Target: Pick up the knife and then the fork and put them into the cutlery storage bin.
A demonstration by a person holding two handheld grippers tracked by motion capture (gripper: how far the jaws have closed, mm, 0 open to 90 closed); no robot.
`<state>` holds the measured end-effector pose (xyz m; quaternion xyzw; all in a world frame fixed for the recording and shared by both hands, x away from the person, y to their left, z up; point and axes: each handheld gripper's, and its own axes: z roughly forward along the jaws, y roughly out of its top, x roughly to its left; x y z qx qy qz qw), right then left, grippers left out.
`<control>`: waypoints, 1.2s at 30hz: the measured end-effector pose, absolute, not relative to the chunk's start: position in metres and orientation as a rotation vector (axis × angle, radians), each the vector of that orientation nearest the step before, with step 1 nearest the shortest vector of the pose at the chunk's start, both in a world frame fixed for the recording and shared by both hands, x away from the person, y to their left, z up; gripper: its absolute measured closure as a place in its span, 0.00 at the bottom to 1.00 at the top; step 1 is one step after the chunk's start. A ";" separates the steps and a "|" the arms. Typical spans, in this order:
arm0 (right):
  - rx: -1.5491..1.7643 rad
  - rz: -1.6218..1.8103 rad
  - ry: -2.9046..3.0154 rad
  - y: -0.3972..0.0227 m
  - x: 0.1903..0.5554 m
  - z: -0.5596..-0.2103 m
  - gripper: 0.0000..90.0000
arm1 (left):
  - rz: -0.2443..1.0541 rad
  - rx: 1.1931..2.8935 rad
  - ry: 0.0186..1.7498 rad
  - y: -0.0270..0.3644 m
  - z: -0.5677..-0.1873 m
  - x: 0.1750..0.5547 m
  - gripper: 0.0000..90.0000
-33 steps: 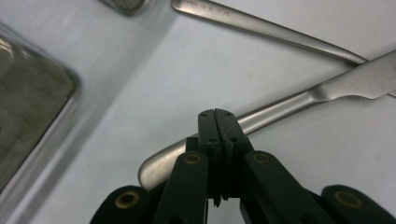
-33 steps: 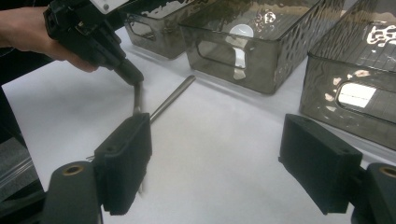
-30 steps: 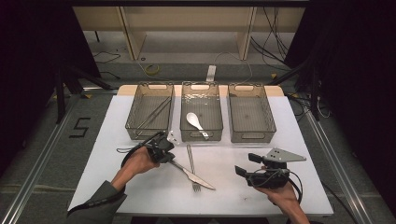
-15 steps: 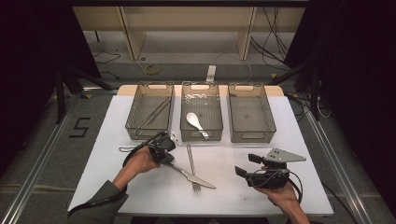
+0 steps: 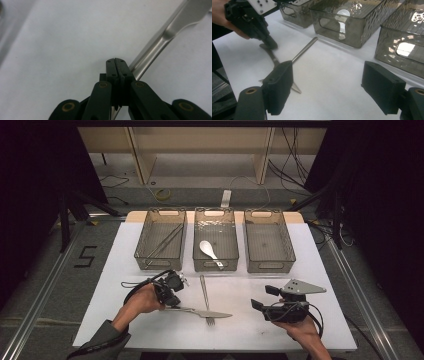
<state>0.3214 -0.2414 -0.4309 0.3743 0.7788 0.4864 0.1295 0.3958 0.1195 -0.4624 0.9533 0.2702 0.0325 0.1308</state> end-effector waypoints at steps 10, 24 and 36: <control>1.086 1.409 2.269 -0.240 0.321 -0.431 0.29 | 0.055 2.764 0.770 0.120 -0.460 0.389 0.96; 1.082 1.415 2.273 -0.240 0.321 -0.431 0.29 | 0.075 2.796 0.759 0.115 -0.451 0.382 0.44; 1.077 1.415 2.284 -0.239 0.322 -0.432 0.29 | 0.056 2.833 0.707 0.111 -0.456 0.379 0.57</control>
